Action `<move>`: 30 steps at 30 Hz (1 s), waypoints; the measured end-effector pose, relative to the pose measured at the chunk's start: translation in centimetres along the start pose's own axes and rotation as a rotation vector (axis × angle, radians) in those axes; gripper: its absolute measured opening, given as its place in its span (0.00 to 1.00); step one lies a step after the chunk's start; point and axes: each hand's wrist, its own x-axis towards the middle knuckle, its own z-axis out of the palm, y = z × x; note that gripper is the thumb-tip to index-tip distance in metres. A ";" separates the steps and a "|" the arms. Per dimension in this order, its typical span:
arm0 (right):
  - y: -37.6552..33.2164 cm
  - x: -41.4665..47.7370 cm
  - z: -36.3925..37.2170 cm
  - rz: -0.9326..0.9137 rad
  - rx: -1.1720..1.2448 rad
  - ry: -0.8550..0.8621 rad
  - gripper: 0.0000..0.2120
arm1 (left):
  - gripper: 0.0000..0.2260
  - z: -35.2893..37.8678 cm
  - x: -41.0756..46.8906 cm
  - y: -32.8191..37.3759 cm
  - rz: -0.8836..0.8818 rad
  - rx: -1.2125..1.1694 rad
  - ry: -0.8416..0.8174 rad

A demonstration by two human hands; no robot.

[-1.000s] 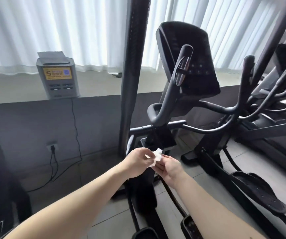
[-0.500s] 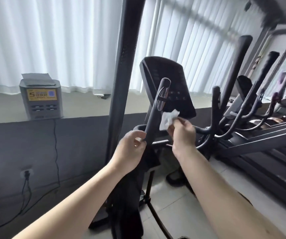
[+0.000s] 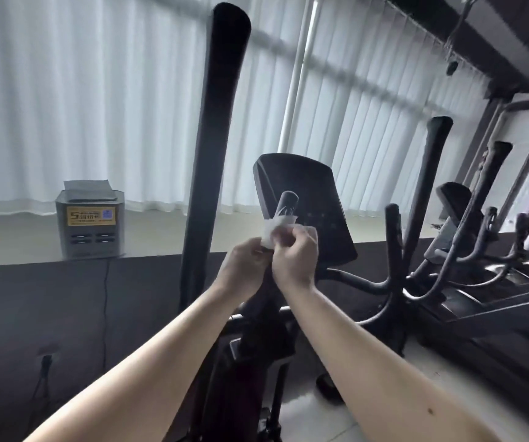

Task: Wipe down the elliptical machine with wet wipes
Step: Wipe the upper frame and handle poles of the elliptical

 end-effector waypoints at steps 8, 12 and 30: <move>-2.0 4.4 -0.8 -0.030 0.049 0.108 0.14 | 0.14 0.6 0.5 -0.7 0.026 -0.082 0.029; -1.1 3.8 -0.8 -0.023 0.064 0.083 0.09 | 0.13 0.7 0.5 -1.5 0.035 -0.081 0.058; 4.0 3.1 -2.6 0.005 0.178 -0.235 0.05 | 0.10 -0.5 -2.7 -3.2 0.021 -0.015 0.074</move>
